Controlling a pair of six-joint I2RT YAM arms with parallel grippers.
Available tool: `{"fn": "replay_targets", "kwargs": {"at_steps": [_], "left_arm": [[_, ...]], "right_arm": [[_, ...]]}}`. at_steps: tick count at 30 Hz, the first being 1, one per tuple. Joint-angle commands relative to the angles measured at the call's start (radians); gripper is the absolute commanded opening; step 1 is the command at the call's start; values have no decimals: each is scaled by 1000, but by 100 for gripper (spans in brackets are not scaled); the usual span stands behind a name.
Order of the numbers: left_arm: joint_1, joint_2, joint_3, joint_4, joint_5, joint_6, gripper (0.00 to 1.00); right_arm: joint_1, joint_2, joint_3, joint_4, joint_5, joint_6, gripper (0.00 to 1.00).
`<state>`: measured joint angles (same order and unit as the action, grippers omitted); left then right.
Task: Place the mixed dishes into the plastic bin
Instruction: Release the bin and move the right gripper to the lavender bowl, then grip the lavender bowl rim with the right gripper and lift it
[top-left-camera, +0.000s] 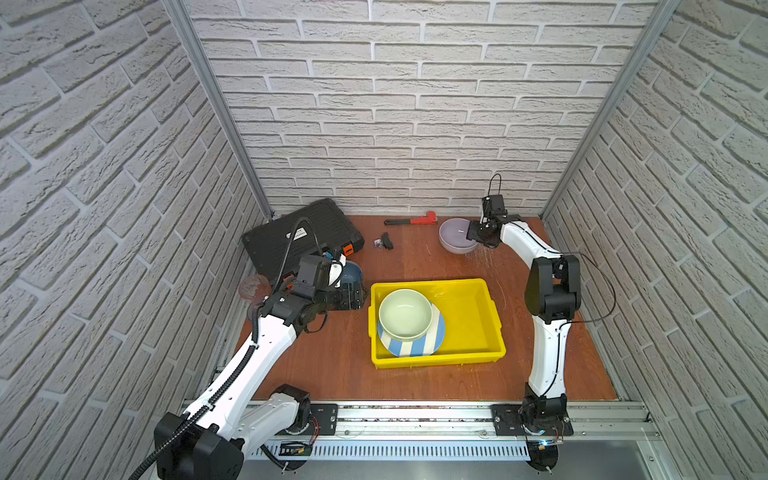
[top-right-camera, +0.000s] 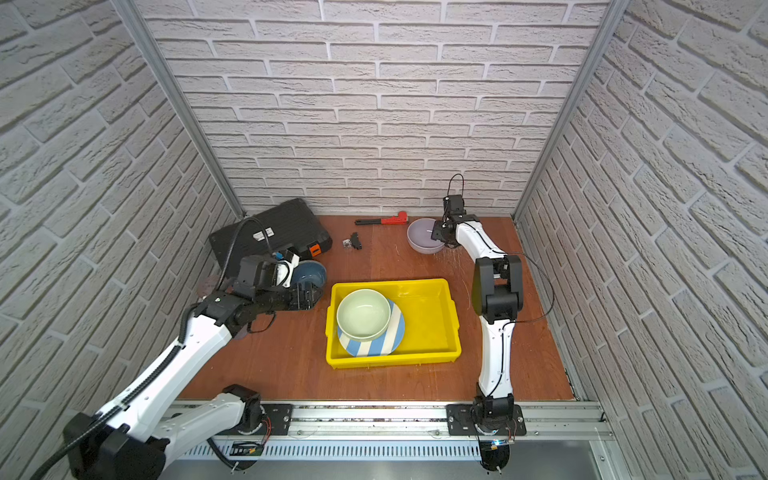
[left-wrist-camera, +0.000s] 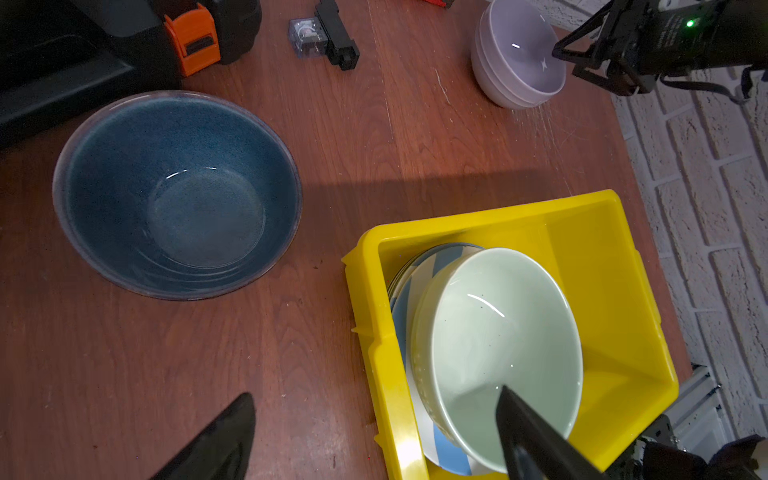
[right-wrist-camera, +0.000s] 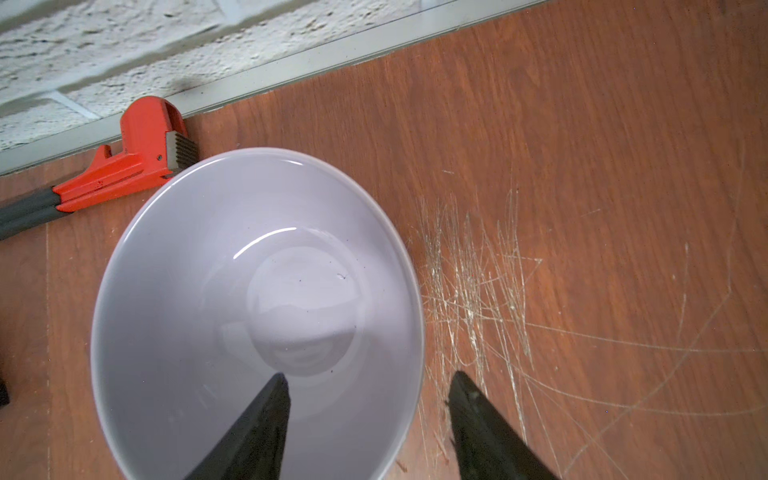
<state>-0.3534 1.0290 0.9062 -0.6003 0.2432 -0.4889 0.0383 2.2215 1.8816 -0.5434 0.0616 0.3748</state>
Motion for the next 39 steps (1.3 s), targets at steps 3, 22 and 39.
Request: {"fn": "replay_targets", "kwargs": {"at_steps": [3, 22, 39], "left_arm": [[7, -16, -9, 24, 10, 27, 90], [9, -54, -14, 27, -1, 19, 89], [9, -62, -52, 68, 2, 1, 88]], "right_arm": [[-6, 41, 41, 59, 28, 25, 60], [-26, 100, 55, 40, -15, 75, 21], [-39, -126, -32, 31, -150, 29, 6]]}}
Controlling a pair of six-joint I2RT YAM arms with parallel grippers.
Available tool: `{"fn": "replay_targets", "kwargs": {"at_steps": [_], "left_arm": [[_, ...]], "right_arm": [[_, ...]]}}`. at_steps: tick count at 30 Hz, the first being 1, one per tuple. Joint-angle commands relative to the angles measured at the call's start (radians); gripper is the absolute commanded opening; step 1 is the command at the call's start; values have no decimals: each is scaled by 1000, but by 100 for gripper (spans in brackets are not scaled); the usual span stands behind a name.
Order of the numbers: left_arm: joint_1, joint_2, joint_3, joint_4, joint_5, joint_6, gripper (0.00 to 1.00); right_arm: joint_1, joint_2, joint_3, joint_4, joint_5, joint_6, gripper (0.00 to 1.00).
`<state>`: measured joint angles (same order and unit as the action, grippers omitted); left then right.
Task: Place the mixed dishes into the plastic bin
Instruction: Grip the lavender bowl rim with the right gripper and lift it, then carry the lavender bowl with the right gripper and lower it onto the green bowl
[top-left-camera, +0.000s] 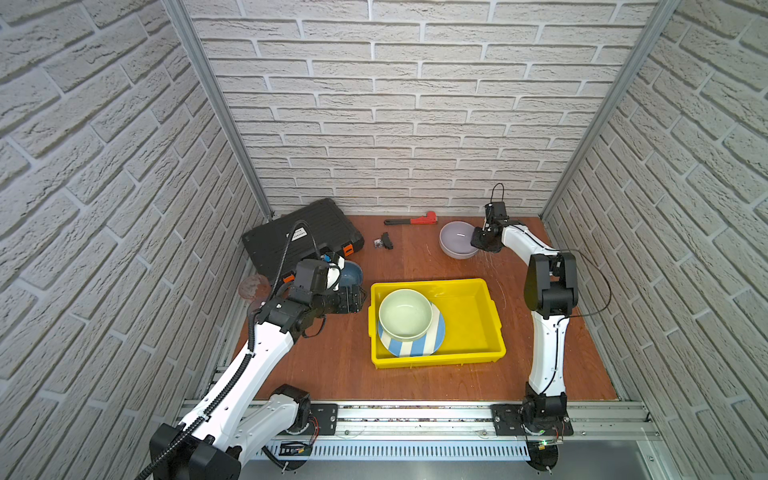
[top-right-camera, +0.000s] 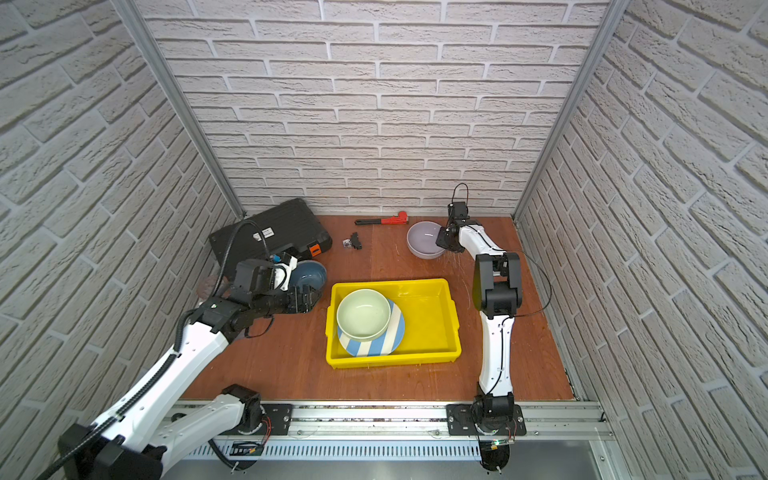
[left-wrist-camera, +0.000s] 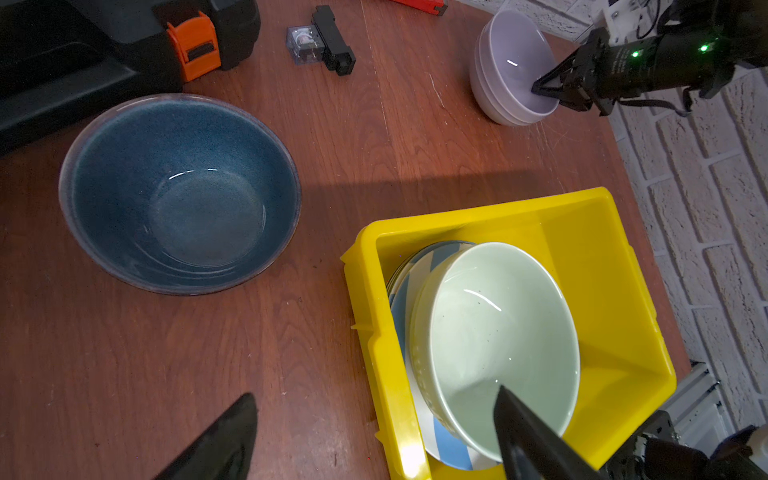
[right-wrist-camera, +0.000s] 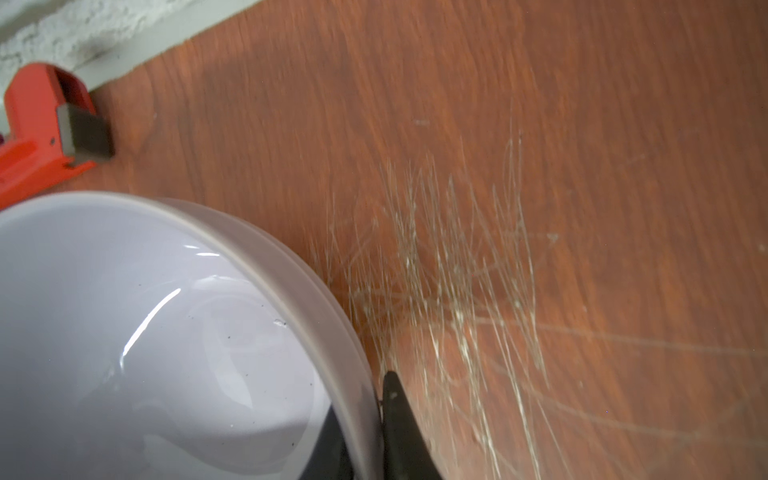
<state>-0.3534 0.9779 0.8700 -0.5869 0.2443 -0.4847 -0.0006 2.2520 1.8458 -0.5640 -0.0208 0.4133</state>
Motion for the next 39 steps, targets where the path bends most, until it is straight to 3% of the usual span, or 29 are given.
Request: {"fn": "replay_targets", "kwargs": {"at_steps": [1, 17, 24, 39], "left_arm": [[9, -9, -17, 57, 5, -3, 88], [17, 59, -31, 124, -7, -3, 86], [24, 79, -11, 134, -19, -12, 86], [40, 67, 3, 113, -57, -20, 86]], "right_arm": [[0, -179, -7, 47, -74, -17, 6], [52, -566, -114, -180, -219, -124, 6], [201, -660, -53, -320, -156, -170, 6], [490, -656, 23, -518, -89, -208, 6]]}}
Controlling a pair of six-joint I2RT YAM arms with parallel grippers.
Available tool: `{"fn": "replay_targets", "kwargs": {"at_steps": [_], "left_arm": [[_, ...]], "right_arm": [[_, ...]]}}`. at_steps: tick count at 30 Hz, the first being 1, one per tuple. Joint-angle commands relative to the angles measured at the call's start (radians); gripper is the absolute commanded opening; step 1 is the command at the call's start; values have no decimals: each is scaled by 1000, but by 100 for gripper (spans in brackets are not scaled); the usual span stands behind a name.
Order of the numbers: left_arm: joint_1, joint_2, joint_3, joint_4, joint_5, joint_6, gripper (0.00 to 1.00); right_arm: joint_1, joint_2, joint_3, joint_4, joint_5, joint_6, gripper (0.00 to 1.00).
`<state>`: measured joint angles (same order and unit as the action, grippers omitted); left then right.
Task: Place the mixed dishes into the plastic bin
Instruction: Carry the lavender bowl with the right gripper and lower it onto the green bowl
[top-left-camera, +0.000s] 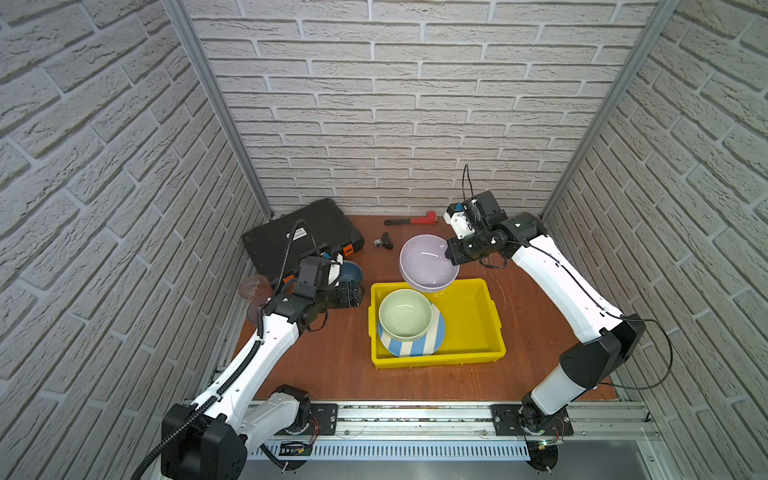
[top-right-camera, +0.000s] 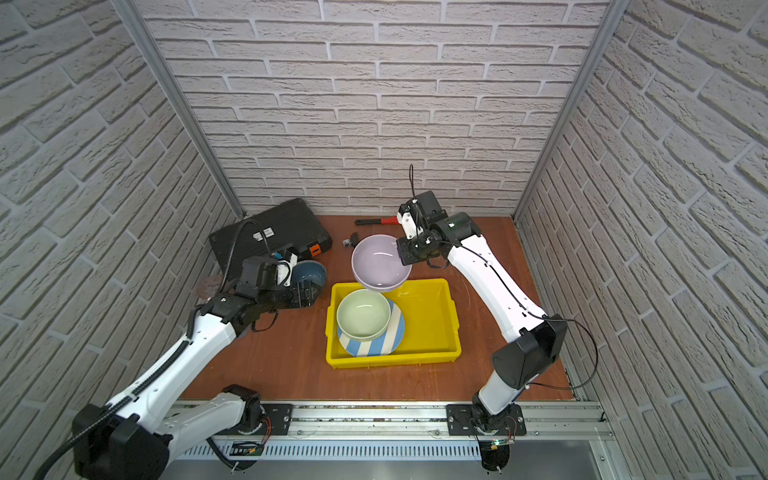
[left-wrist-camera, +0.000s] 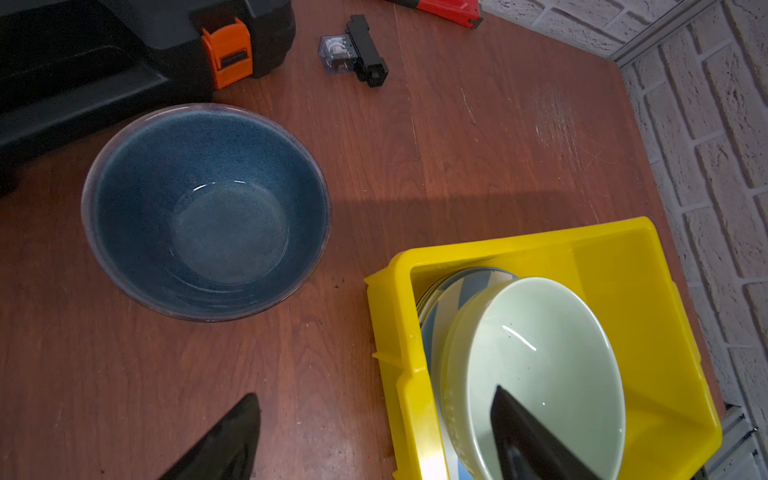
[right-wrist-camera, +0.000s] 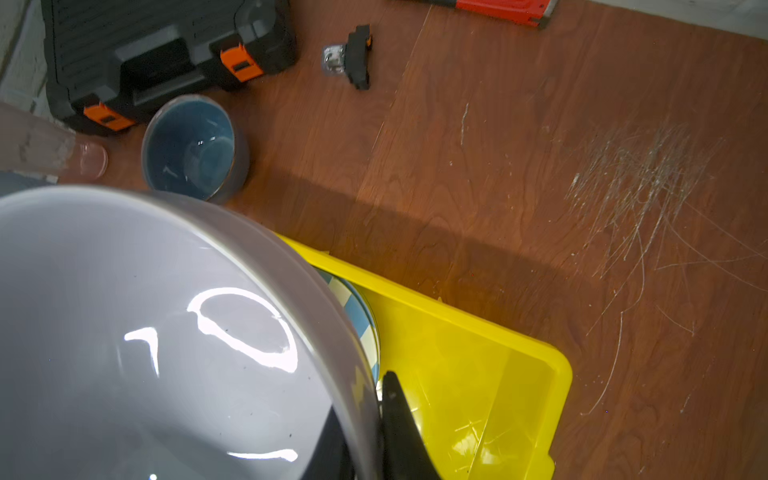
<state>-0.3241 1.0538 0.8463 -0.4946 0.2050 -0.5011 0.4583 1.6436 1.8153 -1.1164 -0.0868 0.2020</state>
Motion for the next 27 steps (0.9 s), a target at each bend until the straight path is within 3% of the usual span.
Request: {"fn": "replay_targets", "kwargs": {"at_steps": [1, 14, 27], "left_arm": [[13, -11, 27, 21, -22, -5, 86], [29, -29, 27, 12, -27, -7, 86], [43, -29, 26, -5, -32, -7, 87]], "right_arm": [[47, -41, 57, 26, -21, 2, 5], [177, 68, 55, 11, 47, 2, 6], [201, 109, -78, 134, 30, 23, 6]]}}
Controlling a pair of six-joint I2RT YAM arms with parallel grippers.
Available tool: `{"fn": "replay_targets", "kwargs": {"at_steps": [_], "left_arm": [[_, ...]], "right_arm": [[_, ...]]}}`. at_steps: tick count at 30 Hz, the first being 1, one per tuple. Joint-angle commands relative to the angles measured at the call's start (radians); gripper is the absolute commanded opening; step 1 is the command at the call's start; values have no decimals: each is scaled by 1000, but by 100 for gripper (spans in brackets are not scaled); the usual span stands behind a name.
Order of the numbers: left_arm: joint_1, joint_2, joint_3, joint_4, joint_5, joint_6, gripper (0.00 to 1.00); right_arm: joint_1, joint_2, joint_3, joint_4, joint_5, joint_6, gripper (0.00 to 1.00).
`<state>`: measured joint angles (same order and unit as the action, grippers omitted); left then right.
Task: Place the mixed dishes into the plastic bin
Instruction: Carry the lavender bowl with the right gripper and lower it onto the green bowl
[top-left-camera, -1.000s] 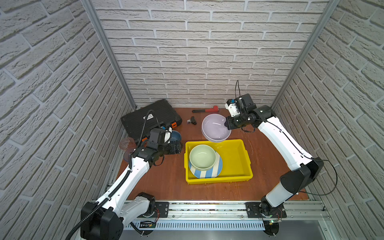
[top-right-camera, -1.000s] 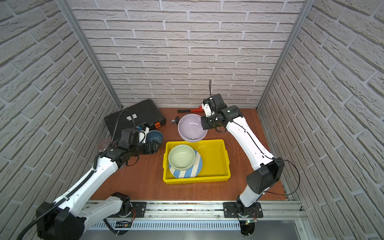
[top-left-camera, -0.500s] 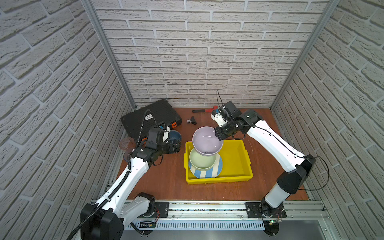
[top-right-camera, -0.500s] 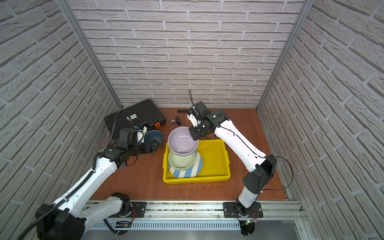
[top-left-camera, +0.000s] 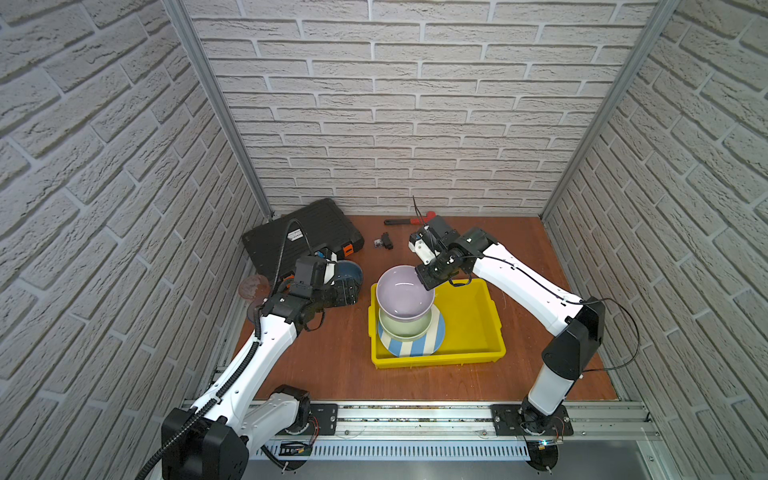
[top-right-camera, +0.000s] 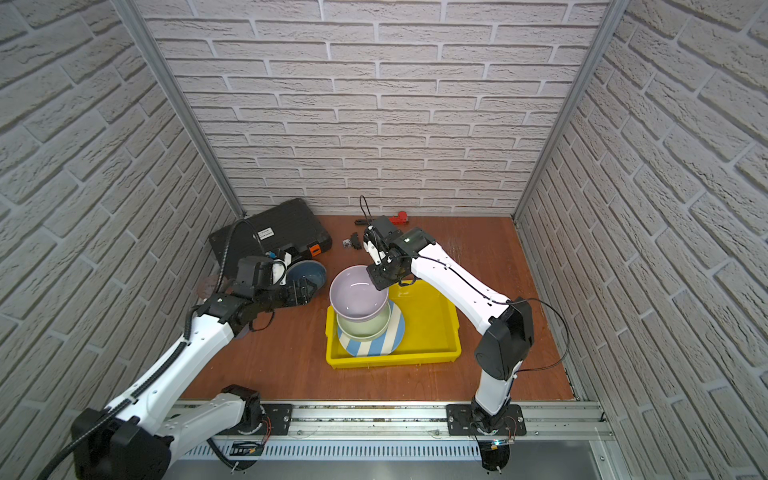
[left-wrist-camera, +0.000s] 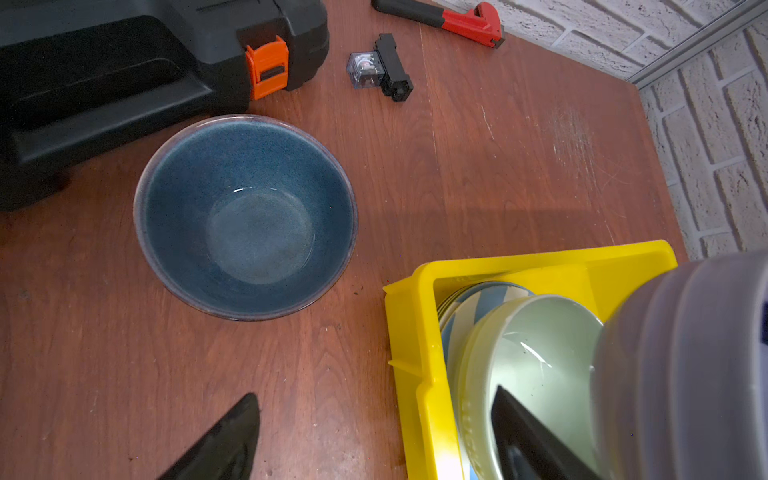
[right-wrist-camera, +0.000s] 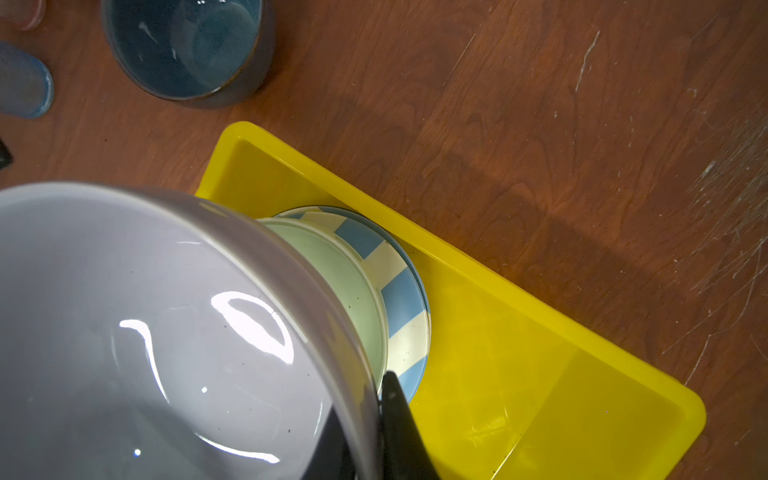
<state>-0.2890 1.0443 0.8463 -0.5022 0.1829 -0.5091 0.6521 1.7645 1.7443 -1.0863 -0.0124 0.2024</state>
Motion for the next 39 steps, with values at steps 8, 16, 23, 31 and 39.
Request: {"fn": "replay_targets", "kwargs": {"at_steps": [8, 16, 23, 31, 39], "left_arm": [[14, -31, 14, 1, -14, -5, 87], [15, -39, 8, -1, -13, -8, 86], [18, -40, 3, -2, -11, -11, 87], [19, -39, 0, 2, -10, -14, 87], [20, -35, -1, 5, -8, -17, 87]], "right_arm": [[7, 21, -32, 94, -52, 33, 6], [7, 29, -79, 124, -57, 48, 6], [7, 23, -110, 129, -51, 49, 6], [8, 7, -148, 141, -54, 55, 6], [12, -3, -171, 150, -54, 64, 15]]}}
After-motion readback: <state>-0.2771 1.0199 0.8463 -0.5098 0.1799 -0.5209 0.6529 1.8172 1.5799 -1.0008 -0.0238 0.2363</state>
